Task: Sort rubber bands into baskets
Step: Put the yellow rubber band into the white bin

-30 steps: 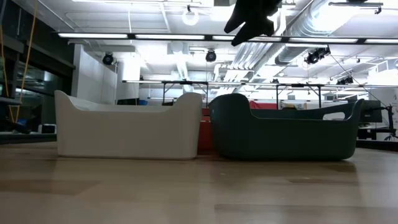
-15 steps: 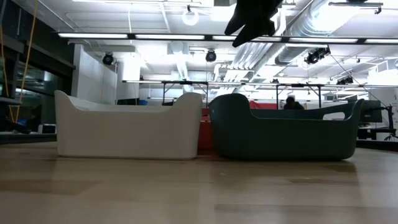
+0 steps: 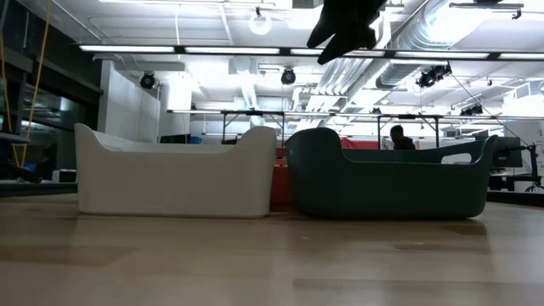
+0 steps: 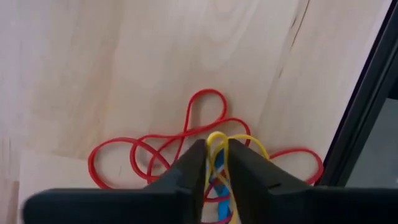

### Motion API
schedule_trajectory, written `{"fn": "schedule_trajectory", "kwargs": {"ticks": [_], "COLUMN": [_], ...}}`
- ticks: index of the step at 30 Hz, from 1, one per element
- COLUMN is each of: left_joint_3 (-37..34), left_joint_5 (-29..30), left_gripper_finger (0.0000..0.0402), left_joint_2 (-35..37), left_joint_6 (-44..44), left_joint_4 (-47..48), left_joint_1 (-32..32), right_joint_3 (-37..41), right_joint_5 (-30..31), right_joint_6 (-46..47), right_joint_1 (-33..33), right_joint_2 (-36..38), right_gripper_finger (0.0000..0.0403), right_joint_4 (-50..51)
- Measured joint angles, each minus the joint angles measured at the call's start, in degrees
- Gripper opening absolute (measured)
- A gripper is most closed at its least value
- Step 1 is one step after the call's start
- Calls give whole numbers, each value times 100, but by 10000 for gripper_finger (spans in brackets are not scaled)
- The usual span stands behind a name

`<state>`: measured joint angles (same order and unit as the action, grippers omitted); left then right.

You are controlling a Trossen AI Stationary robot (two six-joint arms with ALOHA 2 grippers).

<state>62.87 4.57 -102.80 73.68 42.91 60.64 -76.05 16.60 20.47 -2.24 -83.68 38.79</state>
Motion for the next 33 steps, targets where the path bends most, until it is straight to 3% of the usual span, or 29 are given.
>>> {"fn": "schedule_trajectory", "kwargs": {"ticks": [5, 9, 14, 22, 27, 33], "left_joint_3": [63, 451, 1123, 1720, 2084, 2645], "left_joint_5": [-314, -480, -254, -129, 343, 1074], "left_gripper_finger": [5, 1, 1, 0, 0, 0], "left_joint_2": [1, 55, 302, 902, 1182, 1325], "left_joint_6": [-27, -187, -484, -535, -1163, -2644], "left_joint_4": [120, 728, 1794, 2678, 3146, 3081], "left_joint_1": [-14, -33, -31, -160, -673, -1879], "right_joint_3": [0, 0, 0, 2, 2, 2], "right_joint_5": [0, 2, 199, 247, 245, 243], "right_joint_6": [0, 0, 0, 0, 0, 13], "right_joint_1": [0, 0, 0, 0, 0, 0], "right_joint_2": [0, 0, 0, 0, 0, 0], "right_gripper_finger": [249, 249, 249, 249, 249, 249], "right_joint_4": [0, 0, -2, -4, -4, -4]}}
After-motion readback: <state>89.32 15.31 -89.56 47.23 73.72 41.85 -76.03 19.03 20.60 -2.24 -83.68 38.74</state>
